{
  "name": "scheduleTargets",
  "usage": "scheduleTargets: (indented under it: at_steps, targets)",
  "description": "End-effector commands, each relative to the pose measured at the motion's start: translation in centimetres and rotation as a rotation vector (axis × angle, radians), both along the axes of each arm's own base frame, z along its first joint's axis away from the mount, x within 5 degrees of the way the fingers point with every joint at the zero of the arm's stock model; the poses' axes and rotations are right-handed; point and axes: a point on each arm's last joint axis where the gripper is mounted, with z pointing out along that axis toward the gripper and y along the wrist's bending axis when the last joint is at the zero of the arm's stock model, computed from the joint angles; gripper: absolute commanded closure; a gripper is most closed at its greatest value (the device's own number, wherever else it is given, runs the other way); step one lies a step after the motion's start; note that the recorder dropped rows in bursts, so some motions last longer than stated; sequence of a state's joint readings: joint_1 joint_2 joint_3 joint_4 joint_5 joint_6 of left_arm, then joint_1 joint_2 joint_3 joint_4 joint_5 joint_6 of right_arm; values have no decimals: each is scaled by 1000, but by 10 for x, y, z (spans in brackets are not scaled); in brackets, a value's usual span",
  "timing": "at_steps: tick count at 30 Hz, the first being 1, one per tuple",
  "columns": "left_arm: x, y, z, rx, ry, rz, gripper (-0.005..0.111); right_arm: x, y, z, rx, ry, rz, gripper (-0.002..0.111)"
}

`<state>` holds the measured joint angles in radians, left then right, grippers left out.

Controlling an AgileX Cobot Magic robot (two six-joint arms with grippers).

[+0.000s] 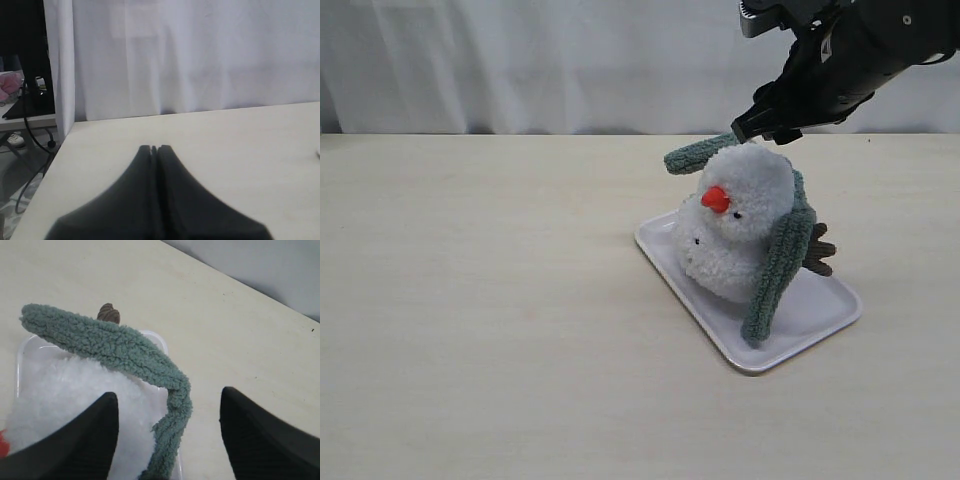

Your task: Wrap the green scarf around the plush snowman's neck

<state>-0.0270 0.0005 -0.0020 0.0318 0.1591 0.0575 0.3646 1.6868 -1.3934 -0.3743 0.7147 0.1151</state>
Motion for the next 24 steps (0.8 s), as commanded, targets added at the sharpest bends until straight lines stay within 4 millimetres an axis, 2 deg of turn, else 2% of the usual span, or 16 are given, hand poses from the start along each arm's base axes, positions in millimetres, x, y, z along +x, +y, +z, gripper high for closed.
scheduleTargets:
  at_steps: [1, 11, 15, 24]
  targets:
    - [0, 0, 1, 12, -12, -8, 107, -1, -1, 2, 2, -4, 1, 51]
    - [0, 0, 0, 14, -1, -7, 107, -2, -2, 1, -3, 8, -5, 51]
    - [-3, 0, -18, 18, 199, -1, 107, -2, -2, 1, -3, 9, -5, 51]
    - [-3, 0, -18, 18, 190, -1, 107, -2, -2, 1, -5, 10, -4, 51]
